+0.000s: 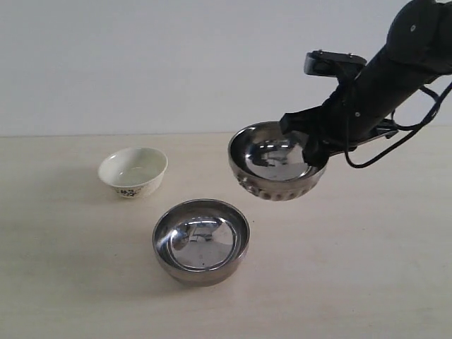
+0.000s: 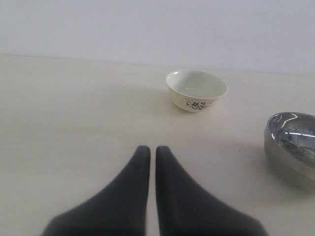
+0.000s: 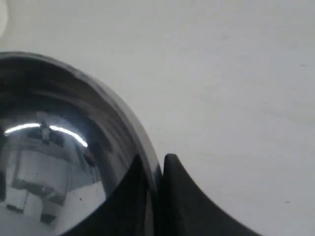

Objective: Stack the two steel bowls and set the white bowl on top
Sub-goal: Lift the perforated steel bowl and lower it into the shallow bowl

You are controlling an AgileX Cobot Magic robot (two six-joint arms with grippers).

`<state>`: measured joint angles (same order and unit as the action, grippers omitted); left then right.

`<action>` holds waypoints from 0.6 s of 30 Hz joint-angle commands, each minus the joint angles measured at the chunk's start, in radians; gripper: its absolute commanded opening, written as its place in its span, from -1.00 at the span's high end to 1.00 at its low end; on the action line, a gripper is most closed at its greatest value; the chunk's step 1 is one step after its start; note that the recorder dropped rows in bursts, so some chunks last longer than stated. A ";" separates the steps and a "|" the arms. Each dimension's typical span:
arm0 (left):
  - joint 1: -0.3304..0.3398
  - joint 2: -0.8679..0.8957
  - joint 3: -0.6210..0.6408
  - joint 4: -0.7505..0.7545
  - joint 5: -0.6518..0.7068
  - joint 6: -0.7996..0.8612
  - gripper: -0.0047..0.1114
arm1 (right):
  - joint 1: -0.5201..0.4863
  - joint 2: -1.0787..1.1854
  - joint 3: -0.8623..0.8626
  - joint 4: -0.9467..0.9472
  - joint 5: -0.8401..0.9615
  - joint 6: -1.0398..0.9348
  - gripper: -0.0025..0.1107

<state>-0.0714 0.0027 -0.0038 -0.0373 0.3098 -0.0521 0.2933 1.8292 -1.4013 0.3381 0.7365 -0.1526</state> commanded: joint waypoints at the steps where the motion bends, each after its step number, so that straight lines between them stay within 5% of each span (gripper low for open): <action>1: 0.003 -0.003 0.004 0.002 -0.003 -0.001 0.85 | 0.084 -0.027 0.005 0.014 -0.017 0.038 0.96; 18: 0.003 -0.003 0.004 0.002 -0.003 -0.001 0.85 | 0.289 0.012 0.005 0.014 -0.056 0.079 0.96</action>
<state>-0.0714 0.0027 -0.0038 -0.0373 0.3098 -0.0521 0.5701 1.8257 -1.3956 0.3482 0.7000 -0.0759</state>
